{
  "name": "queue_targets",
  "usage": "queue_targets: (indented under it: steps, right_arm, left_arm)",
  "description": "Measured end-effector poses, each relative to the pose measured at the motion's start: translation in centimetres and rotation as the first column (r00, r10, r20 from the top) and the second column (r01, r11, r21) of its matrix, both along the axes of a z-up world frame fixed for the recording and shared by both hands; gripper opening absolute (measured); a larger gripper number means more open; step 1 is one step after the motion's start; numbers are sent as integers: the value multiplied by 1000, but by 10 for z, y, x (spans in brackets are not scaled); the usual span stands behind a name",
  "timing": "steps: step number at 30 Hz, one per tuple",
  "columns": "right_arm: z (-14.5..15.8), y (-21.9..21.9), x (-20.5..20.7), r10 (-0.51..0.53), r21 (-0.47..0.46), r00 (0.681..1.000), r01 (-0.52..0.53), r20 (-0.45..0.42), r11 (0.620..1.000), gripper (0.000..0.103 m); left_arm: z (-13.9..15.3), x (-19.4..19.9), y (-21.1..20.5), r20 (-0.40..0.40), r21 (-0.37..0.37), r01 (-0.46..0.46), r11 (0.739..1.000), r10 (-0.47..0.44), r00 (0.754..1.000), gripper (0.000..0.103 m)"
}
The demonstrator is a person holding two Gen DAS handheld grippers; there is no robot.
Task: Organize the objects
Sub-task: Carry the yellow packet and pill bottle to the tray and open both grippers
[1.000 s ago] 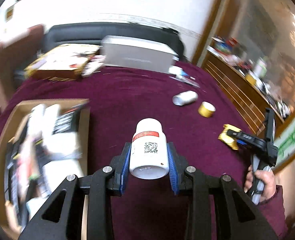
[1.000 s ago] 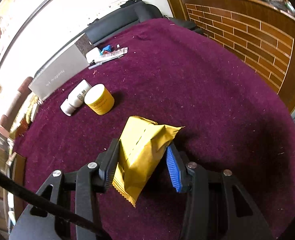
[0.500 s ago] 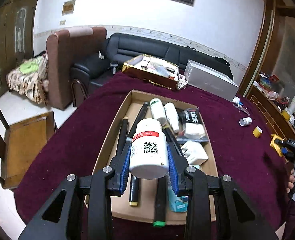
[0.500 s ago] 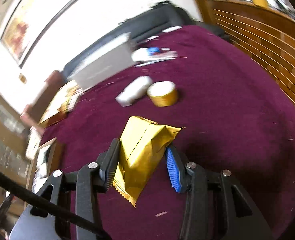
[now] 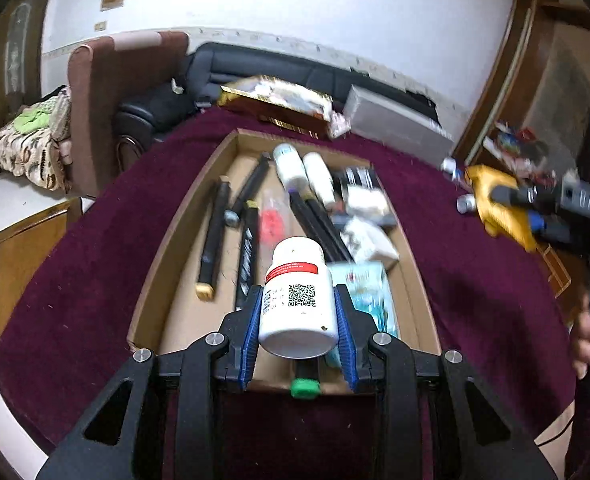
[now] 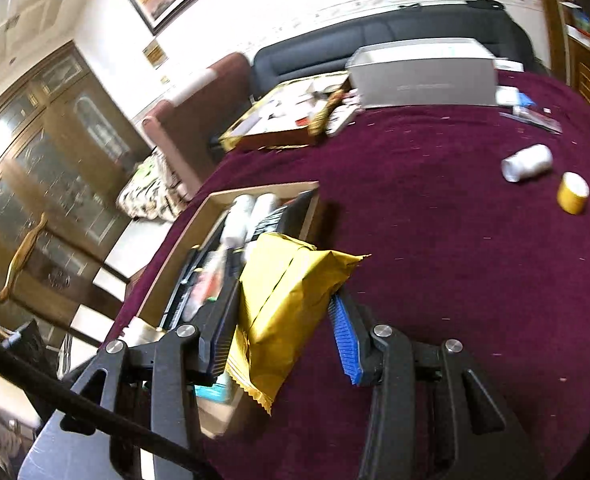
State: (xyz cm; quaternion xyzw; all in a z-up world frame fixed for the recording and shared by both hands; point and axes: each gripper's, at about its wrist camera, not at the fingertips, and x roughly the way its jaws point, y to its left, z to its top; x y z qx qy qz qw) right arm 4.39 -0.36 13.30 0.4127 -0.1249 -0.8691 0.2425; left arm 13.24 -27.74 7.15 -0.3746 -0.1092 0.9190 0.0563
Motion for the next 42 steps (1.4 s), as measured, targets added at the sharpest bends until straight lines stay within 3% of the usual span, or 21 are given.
queue_targets:
  steps: [9,13,21,33,42]
  right_arm:
    - [-6,-22,-1,23,13,999,-23,23,1000,43]
    - [-7,-22,-4,18,14,999,-18,33,1000,43]
    - [-12,-35,-14,49,-1,997,-49,62,999,43]
    - [-30,-94,-31,148,52,982,-155,116,987,43]
    - [-49,-143,-43,197,168,972,-216,126,962,43]
  left_arm:
    - [-31,-39,19,75,-9,19,1000,-18,997,29]
    - [-29,-51,16,74,3,14,1000,-15,997,28]
    - [1,-38,-15,-14,22,-15,1000,15,1000,27]
    - [-23,-48,-29,57,55,-26,998,23,998,27]
    - [-12,-22,-36,22,94,5,996,-7,1000,28]
